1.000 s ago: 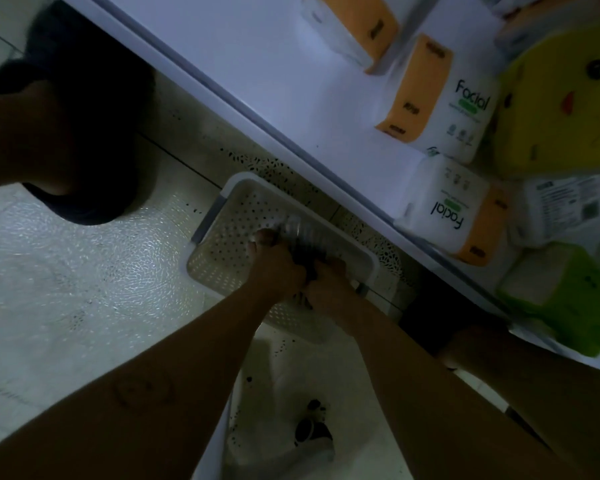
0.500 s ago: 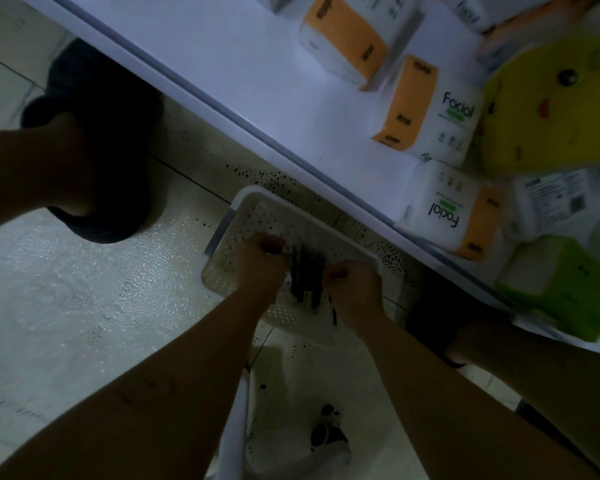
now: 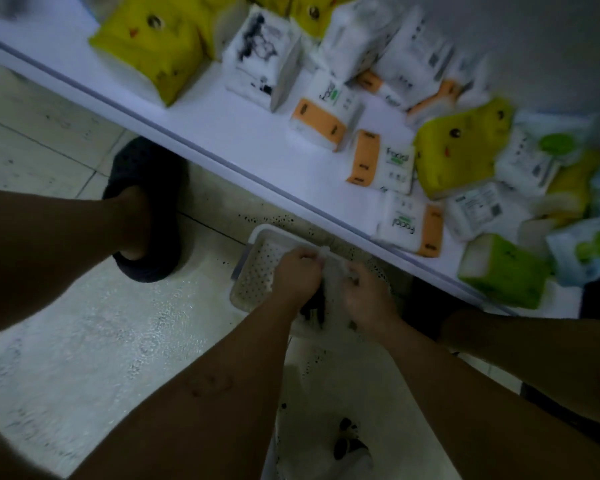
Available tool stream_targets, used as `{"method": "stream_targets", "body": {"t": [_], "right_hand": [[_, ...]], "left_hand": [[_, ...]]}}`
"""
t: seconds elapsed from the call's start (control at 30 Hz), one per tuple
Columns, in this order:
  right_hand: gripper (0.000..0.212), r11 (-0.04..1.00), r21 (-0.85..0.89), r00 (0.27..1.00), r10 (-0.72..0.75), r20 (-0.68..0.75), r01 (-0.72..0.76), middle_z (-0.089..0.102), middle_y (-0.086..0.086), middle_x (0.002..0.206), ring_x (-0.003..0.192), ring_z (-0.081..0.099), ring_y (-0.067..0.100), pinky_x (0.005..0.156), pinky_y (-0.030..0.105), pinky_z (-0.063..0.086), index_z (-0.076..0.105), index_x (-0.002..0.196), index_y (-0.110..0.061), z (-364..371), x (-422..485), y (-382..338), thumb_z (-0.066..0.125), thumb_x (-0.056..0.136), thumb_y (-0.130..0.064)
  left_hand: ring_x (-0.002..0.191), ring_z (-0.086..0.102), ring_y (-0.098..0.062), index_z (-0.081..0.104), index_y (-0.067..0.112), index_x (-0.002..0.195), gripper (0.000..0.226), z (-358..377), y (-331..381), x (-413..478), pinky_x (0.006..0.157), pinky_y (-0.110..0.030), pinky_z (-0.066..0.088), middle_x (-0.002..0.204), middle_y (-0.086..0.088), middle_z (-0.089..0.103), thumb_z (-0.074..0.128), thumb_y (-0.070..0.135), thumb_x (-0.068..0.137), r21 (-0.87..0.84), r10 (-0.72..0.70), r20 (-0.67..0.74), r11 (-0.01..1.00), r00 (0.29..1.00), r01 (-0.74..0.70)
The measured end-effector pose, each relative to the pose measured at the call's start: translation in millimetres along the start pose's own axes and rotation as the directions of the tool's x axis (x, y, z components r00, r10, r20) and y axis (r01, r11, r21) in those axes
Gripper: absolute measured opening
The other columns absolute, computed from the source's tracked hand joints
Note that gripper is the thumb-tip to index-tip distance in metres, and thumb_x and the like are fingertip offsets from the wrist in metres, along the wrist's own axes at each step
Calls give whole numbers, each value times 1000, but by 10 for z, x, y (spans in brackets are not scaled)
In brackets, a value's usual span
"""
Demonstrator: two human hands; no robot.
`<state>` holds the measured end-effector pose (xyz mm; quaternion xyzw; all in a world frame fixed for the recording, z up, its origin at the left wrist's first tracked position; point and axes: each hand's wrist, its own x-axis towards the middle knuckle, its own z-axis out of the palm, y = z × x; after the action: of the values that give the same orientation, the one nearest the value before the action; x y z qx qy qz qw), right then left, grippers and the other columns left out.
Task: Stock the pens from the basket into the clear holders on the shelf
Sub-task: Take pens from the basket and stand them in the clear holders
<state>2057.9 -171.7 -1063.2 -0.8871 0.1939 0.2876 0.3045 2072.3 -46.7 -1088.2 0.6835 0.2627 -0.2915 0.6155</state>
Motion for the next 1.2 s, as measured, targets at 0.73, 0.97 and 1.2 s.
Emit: {"method": "stream_targets", "body": {"t": [0.73, 0.97, 1.2], "right_hand": [[36, 798, 245, 773, -376, -511, 550, 58, -12, 74, 72, 56, 0, 73, 30, 51, 60, 124, -19, -1071, -1297, -924, 68, 89, -18], [30, 718, 243, 684, -420, -596, 652, 55, -22, 82, 72, 55, -7, 63, 8, 43, 64, 121, -14, -1488, -1609, -1061, 66, 90, -12], [49, 557, 249, 540, -452, -709, 792, 63, -12, 81, 74, 68, 3, 74, 23, 56, 53, 120, -44, -2201, -2051, -1107, 71, 86, -12]], "left_hand": [[78, 62, -17, 71, 11, 103, 17, -530, 1491, -1459, 79, -38, 54, 80, -1, 67, 68, 21, 88, 93, 542, -19, 838, 840, -538], [85, 68, -24, 65, 18, 109, 21, -415, 1923, -1872, 82, -49, 56, 89, -6, 70, 67, 18, 88, 107, 691, 22, 717, 722, -689], [80, 68, -20, 64, 25, 115, 30, -103, 2532, -2449, 74, -40, 56, 89, -1, 70, 67, 13, 88, 123, 850, 93, 507, 518, -853]]}}
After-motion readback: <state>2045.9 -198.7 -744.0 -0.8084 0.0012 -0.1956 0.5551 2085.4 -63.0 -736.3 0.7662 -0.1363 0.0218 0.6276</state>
